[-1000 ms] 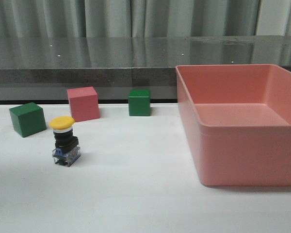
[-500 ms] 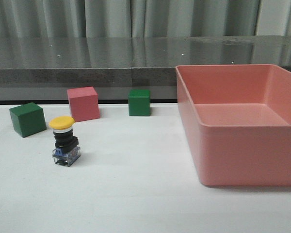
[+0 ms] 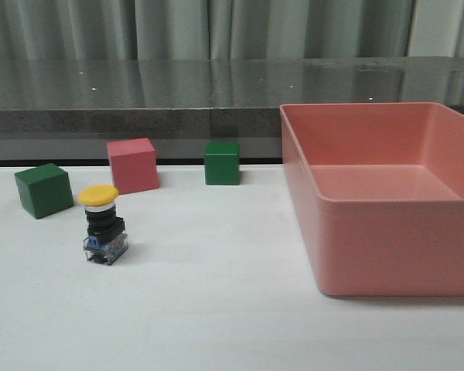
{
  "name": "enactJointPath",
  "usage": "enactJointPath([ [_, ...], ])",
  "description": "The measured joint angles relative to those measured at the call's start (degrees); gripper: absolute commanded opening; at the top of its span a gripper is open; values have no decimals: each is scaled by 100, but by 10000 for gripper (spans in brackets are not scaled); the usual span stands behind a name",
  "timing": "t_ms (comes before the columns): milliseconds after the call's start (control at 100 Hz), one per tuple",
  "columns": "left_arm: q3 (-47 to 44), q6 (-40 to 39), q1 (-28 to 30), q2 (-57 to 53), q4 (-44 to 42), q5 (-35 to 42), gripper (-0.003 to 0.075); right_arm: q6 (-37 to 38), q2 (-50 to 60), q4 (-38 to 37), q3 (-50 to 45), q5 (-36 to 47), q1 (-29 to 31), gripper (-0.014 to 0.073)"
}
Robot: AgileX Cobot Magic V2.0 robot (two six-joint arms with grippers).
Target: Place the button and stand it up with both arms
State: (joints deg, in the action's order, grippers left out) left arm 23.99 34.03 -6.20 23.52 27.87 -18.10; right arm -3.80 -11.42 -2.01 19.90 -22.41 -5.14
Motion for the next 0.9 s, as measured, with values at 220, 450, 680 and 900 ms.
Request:
enactJointPath([
  [220,0,0,0,0,9,-9,-19,0,0,0,0,0,0,-61],
  [450,0,0,0,0,9,2,-19,0,0,0,0,0,0,-61],
  [680,-40,-392,0,-46,-643,26,-19,0,0,0,0,0,0,-61],
  [900,-561,-2624,0,-677,-2716,75,-19,0,0,0,0,0,0,-61],
])
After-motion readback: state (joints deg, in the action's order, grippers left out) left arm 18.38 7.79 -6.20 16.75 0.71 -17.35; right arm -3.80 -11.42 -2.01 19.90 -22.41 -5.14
